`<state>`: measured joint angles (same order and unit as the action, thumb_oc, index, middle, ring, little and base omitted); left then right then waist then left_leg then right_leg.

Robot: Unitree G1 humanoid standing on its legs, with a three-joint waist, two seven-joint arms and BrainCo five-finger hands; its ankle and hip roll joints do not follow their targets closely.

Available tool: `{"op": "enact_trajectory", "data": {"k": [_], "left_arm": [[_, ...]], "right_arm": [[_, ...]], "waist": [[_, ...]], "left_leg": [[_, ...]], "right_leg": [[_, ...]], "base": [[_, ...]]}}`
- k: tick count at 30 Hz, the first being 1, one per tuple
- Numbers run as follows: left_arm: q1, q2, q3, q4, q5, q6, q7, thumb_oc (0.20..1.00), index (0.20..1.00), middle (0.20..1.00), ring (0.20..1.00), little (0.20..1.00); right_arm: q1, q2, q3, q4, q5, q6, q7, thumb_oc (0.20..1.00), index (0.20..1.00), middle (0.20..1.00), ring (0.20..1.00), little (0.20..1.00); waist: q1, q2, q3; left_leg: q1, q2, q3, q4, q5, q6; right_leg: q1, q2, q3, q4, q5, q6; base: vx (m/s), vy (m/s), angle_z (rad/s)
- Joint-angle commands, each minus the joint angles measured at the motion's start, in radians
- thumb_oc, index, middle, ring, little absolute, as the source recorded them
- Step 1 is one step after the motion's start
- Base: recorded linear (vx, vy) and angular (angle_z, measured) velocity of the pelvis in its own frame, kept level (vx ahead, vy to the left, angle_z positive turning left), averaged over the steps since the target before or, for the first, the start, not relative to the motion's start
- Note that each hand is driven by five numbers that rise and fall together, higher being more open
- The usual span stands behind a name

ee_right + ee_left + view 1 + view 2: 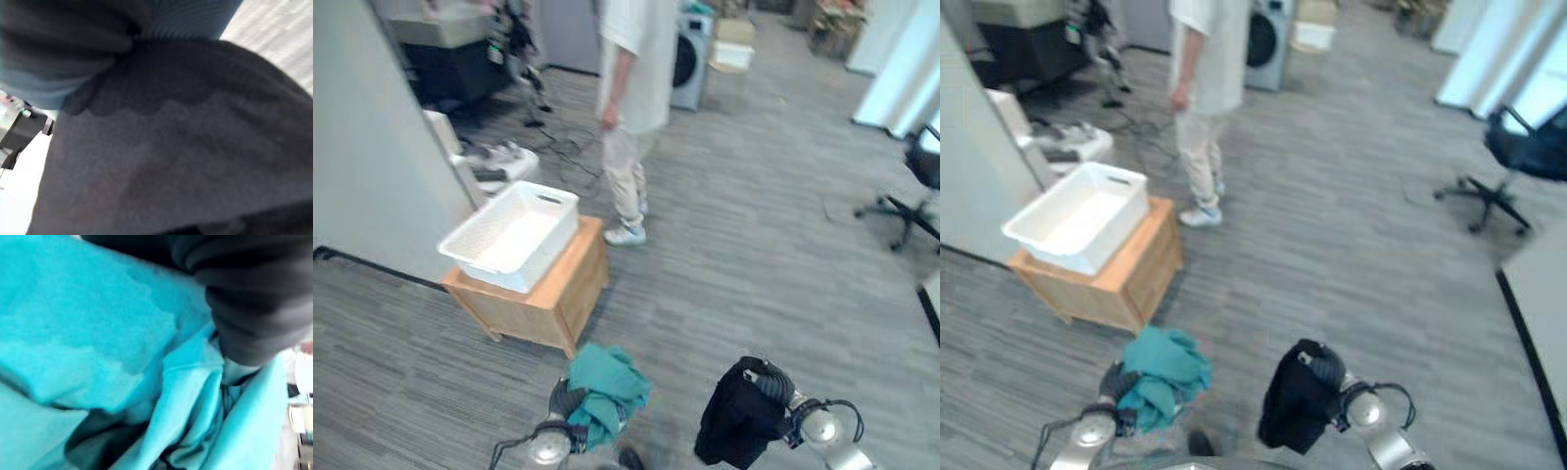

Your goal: Tidy up the quilt and then pick up the clothes from the bed and put them into the laundry hamper.

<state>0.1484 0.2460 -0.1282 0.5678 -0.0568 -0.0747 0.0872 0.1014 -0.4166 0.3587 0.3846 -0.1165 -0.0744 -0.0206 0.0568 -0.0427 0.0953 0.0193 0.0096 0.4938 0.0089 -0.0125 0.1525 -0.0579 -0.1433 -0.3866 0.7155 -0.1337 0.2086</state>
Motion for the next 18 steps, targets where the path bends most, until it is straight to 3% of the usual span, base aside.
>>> {"op": "enact_trajectory", "data": {"k": [1, 2, 3, 4, 5, 7, 8, 10, 11, 12, 13, 15, 17, 18], "left_arm": [[-0.059, 0.086, -0.016, -0.068, 0.047, -0.020, 0.023, 0.200, 0.200, 0.200, 0.200, 0.200], [-0.074, 0.100, -0.023, -0.068, 0.051, -0.023, 0.027, 0.200, 0.200, 0.200, 0.200, 0.200], [-0.105, 0.117, -0.036, -0.073, 0.050, -0.023, 0.026, 0.200, 0.200, 0.200, 0.200, 0.200], [-0.105, 0.117, -0.036, -0.072, 0.050, -0.023, 0.026, 0.200, 0.200, 0.200, 0.200, 0.200], [-0.112, 0.122, -0.045, -0.074, 0.050, -0.027, 0.018, 0.200, 0.200, 0.200, 0.200, 0.200], [-0.117, 0.130, -0.037, -0.086, 0.055, -0.032, 0.021, 0.200, 0.200, 0.200, 0.200, 0.200], [-0.117, 0.130, -0.037, -0.087, 0.056, -0.032, 0.021, 0.200, 0.200, 0.200, 0.200, 0.200], [-0.125, 0.138, -0.014, -0.070, 0.080, -0.033, 0.029, 0.200, 0.200, 0.200, 0.200, 0.200], [-0.124, 0.138, -0.013, -0.071, 0.080, -0.033, 0.029, 0.200, 0.200, 0.200, 0.200, 0.200], [-0.115, 0.137, -0.007, -0.067, 0.099, -0.033, 0.024, 0.200, 0.200, 0.200, 0.200, 0.200], [-0.117, 0.138, -0.005, -0.058, 0.086, -0.035, 0.026, 0.200, 0.200, 0.200, 0.200, 0.200], [-0.094, 0.129, -0.001, -0.066, 0.063, -0.033, 0.018, 0.200, 0.200, 0.200, 0.200, 0.200], [-0.087, 0.128, -0.012, -0.093, 0.060, -0.036, 0.000, 0.200, 0.200, 0.200, 0.200, 0.200], [-0.089, 0.128, -0.012, -0.093, 0.060, -0.036, 0.000, 0.200, 0.200, 0.200, 0.200, 0.200]], "right_arm": [[-0.118, 0.031, -0.084, -0.038, 0.003, -0.064, -0.028, 0.200, 0.200, 0.200, 0.200, 0.200], [-0.109, 0.030, -0.096, -0.047, 0.007, -0.065, -0.034, 0.200, 0.200, 0.200, 0.200, 0.200], [-0.077, 0.022, -0.114, -0.083, 0.015, -0.069, -0.041, 0.200, 0.200, 0.200, 0.200, 0.200], [-0.076, 0.022, -0.115, -0.085, 0.015, -0.068, -0.041, 0.200, 0.200, 0.200, 0.200, 0.200], [-0.045, 0.019, -0.136, -0.088, 0.028, -0.063, -0.046, 0.200, 0.200, 0.200, 0.200, 0.200], [-0.032, 0.019, -0.155, -0.081, 0.040, -0.060, -0.054, 0.200, 0.200, 0.200, 0.200, 0.200], [-0.032, 0.019, -0.155, -0.081, 0.040, -0.060, -0.054, 0.200, 0.200, 0.200, 0.200, 0.200], [-0.019, 0.036, -0.170, -0.069, 0.046, -0.055, -0.063, 0.200, 0.200, 0.200, 0.200, 0.200], [-0.018, 0.036, -0.169, -0.069, 0.046, -0.055, -0.063, 0.200, 0.200, 0.200, 0.200, 0.200], [-0.016, 0.040, -0.166, -0.053, 0.023, -0.053, -0.063, 0.200, 0.200, 0.200, 0.200, 0.200], [-0.038, 0.037, -0.150, -0.045, 0.026, -0.058, -0.061, 0.200, 0.200, 0.200, 0.200, 0.200], [-0.052, 0.020, -0.138, -0.054, 0.022, -0.061, -0.053, 0.200, 0.200, 0.200, 0.200, 0.200], [-0.076, -0.014, -0.143, -0.066, 0.030, -0.073, -0.062, 0.200, 0.200, 0.200, 0.200, 0.200], [-0.077, -0.014, -0.143, -0.065, 0.030, -0.073, -0.062, 0.200, 0.200, 0.200, 0.200, 0.200]], "waist": [[0.039, -0.013, 0.058], [0.024, -0.008, 0.063], [-0.005, -0.002, 0.071], [-0.014, 0.000, 0.071], [-0.039, -0.006, 0.072], [-0.058, -0.009, 0.071], [-0.059, -0.009, 0.071], [-0.080, -0.007, 0.070], [-0.079, -0.006, 0.070], [-0.076, -0.017, 0.071], [-0.072, -0.010, 0.074], [-0.081, 0.006, 0.079], [-0.064, 0.009, 0.104], [-0.070, 0.012, 0.105]], "left_leg": [[0.038, 0.017, -0.015, -0.096, 0.011, -0.085], [0.051, 0.030, -0.041, -0.096, 0.006, -0.093], [0.068, 0.042, -0.091, -0.096, 0.006, -0.107], [0.066, 0.043, -0.101, -0.096, 0.008, -0.108], [0.094, 0.037, -0.173, -0.096, -0.008, -0.133], [0.116, 0.050, -0.234, -0.096, -0.032, -0.160], [0.114, 0.050, -0.235, -0.096, -0.030, -0.160], [0.170, 0.085, -0.315, -0.096, -0.079, -0.204], [0.172, 0.087, -0.315, -0.096, -0.082, -0.205], [0.210, 0.097, -0.327, -0.096, -0.083, -0.227], [0.215, 0.123, -0.338, -0.083, -0.046, -0.241], [0.190, 0.167, -0.361, 0.021, -0.002, -0.248], [0.078, 0.206, -0.361, 0.238, 0.091, -0.242], [0.065, 0.210, -0.370, 0.256, 0.084, -0.244]], "right_leg": [[0.072, -0.010, 0.075, -0.024, 0.266, 0.053], [0.052, -0.054, 0.063, -0.047, 0.269, 0.053], [0.012, -0.115, 0.056, -0.184, 0.238, 0.022], [0.019, -0.113, 0.045, -0.191, 0.240, 0.022], [-0.004, -0.106, 0.106, -0.416, 0.215, -0.009], [0.000, -0.097, 0.169, -0.662, 0.229, -0.005], [0.004, -0.095, 0.166, -0.671, 0.235, -0.007], [-0.078, -0.120, 0.322, -0.802, 0.309, 0.035], [-0.076, -0.118, 0.322, -0.802, 0.307, 0.036], [-0.063, -0.116, 0.330, -0.782, 0.324, 0.051], [-0.056, -0.098, 0.334, -0.761, 0.306, 0.046], [-0.040, -0.055, 0.334, -0.728, 0.267, 0.005], [0.023, -0.040, 0.286, -0.758, 0.241, -0.044], [0.024, -0.038, 0.279, -0.761, 0.243, -0.046]], "base": [[0.35, -0.073, 2.06], [0.44, -0.141, 1.70], [0.44, -0.144, 1.30], [0.62, -0.320, 1.46], [0.48, -0.329, 1.78], [0.49, -0.349, 1.61], [0.38, -0.274, 1.18], [0.56, -0.405, 1.15], [0.64, -0.538, 1.07], [0.40, -0.398, 0.88], [0.53, -0.543, 0.77], [0.36, -0.357, 0.38], [0.23, -0.306, 0.16], [0.25, -0.356, 0.18]]}}
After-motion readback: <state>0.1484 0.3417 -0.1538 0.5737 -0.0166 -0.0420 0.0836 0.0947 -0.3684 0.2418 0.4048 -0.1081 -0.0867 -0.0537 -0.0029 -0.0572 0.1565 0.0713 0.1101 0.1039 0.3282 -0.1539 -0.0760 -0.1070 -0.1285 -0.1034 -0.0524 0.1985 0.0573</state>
